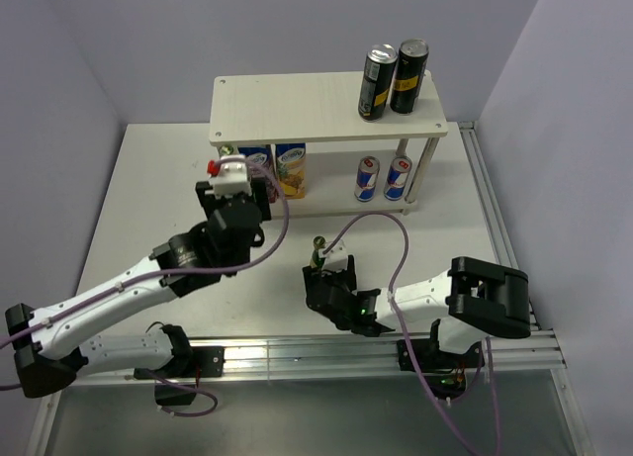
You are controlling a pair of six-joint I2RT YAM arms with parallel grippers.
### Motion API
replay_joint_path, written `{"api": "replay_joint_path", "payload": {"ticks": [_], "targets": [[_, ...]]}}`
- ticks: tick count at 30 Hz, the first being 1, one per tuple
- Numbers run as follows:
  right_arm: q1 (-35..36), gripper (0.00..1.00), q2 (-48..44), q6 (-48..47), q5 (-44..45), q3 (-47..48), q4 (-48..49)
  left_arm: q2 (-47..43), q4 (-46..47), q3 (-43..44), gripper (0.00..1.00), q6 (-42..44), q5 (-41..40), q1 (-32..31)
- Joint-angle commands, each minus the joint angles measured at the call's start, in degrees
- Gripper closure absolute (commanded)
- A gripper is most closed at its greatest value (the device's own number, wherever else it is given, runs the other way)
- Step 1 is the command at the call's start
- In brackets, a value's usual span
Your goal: Place and organize the beverage onto the shelf
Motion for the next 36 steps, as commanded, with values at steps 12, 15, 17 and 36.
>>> {"api": "replay_joint_path", "payload": {"ticks": [12,15,17,36], "targets": [[0.47,1.0,-6.1,2.23,6.06,-1.99,4.87,17.96,13.17,35.87,0.99,19.12,18.61,18.81],[0.47,1.0,-6.37,2.41,6.15,-2.51,4.96,20.95,13.61,38.43,0.99,20.1,20.71,21.45],[0.47,1.0,-6.54,2.49,6.24,-2.87,5.22,22.8,13.61,39.22,0.99,19.32,22.21,23.64],[0.47,1.0,-7.07,3.29,6.76,-2.78,3.47,30.71,8.16,42.74,0.87,13.95,29.16,29.89]]}}
